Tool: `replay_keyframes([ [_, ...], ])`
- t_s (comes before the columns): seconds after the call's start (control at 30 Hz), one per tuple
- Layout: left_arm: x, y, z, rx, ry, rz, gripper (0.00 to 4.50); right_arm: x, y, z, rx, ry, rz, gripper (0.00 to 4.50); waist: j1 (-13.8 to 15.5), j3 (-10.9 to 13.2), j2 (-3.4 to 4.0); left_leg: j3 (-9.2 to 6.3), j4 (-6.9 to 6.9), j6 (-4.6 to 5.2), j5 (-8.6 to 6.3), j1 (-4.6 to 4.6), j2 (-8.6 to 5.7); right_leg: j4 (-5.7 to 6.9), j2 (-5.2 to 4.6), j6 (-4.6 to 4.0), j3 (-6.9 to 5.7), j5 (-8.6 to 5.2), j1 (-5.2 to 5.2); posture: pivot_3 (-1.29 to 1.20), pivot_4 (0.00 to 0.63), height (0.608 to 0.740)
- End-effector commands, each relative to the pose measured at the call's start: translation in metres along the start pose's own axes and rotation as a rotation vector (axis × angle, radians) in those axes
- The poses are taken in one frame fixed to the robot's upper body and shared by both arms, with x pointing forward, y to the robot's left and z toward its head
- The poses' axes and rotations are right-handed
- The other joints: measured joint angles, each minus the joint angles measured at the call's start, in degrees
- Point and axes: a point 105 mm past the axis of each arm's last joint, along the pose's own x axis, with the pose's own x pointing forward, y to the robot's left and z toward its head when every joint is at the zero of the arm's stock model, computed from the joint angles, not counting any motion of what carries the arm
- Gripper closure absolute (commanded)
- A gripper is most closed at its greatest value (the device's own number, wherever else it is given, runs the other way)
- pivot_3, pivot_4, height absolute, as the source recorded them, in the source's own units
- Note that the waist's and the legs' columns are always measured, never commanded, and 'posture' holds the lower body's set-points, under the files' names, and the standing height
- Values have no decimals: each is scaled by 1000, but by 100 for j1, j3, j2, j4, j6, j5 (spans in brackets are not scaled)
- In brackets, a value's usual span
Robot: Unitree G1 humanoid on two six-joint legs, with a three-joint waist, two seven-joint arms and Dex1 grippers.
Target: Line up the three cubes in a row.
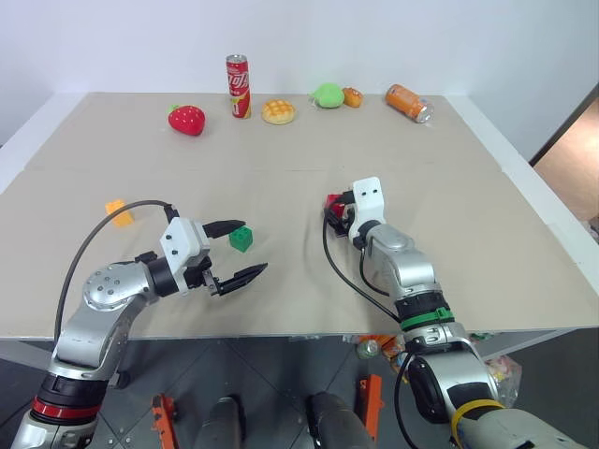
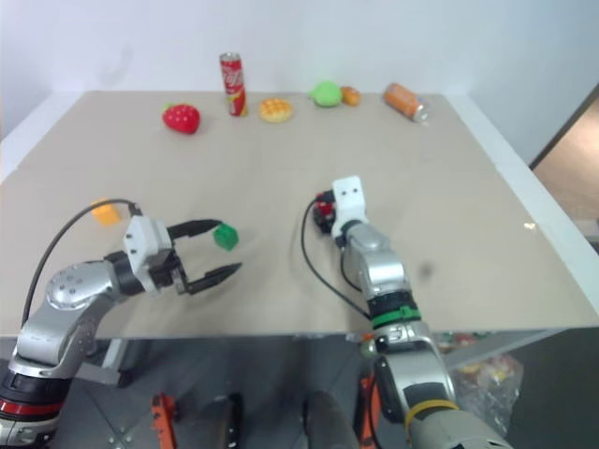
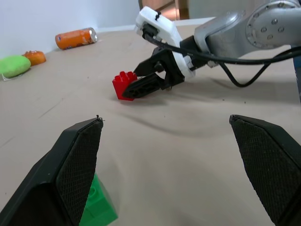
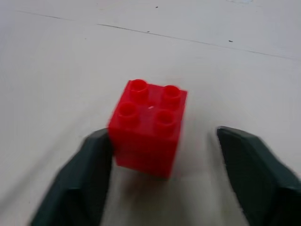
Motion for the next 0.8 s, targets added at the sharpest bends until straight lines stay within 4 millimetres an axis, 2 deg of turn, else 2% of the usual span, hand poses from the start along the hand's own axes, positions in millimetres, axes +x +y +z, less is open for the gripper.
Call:
replay_keyframes([
  [0.03, -6, 4, 11, 36, -21, 27, 0, 0, -1, 17, -17, -67, 7, 2321, -1, 0, 0, 0, 0, 0, 0, 0, 0, 0, 0, 0, 0, 0, 0, 0, 150, 740],
  [0.13, -8, 7, 12, 36, -20, 35, 0, 0, -4, 18, -23, -70, 9, 3274, -1, 0, 0, 0, 1, 0, 0, 0, 0, 0, 0, -1, 0, 1, 0, 0, 150, 740],
  [0.3, -13, 15, 18, 9, -34, 43, 0, -3, -2, 31, -81, -127, 91, 3281, -3, 0, 0, 0, 2, 1, 1, 0, 0, 0, 0, 0, 0, 2, 1, 0, 150, 740],
  [0.47, -19, 16, 18, 2, -4, 1, 0, -18, 10, 57, -160, -248, 351, 3281, -7, 0, 1, 0, 1, 1, 1, 1, 0, 0, 1, 1, 0, 1, 1, 0, 150, 740],
  [0.53, -21, 16, 16, 5, 18, -21, 0, -34, 21, 55, -231, -239, 578, 3281, -7, 1, 1, 0, 1, 1, 1, 1, 0, 0, 1, 1, 0, 1, 1, 0, 150, 740],
  [0.57, -22, 16, 15, 7, 26, -31, 0, -48, 28, 51, -265, -222, 735, 3281, -7, 1, 1, 0, 1, 1, 1, 2, 0, 0, 1, 4, 0, -1, 3, 0, 150, 740],
  [0.63, -22, 15, 15, 6, 28, -41, 0, -70, 31, 43, -297, -168, 953, 3281, 3, 1, 2, -2, 0, 1, 1, 2, -1, 0, 1, 6, -1, -4, 6, 0, 150, 740],
  [0.7, -20, 13, 15, 2, 21, -44, 0, -75, 27, 38, -305, -120, 1033, 3281, 4, 1, 1, -5, 1, 1, 1, 3, -1, 0, 1, 7, -2, -7, 10, 0, 150, 740],
  [0.8, -20, 9, 15, -1, 22, -49, 0, -71, 20, 37, -291, -66, 1074, 3281, -22, 1, 2, -3, 6, 1, 1, 7, -1, 0, 1, 0, -2, -2, 10, 0, 150, 740],
])
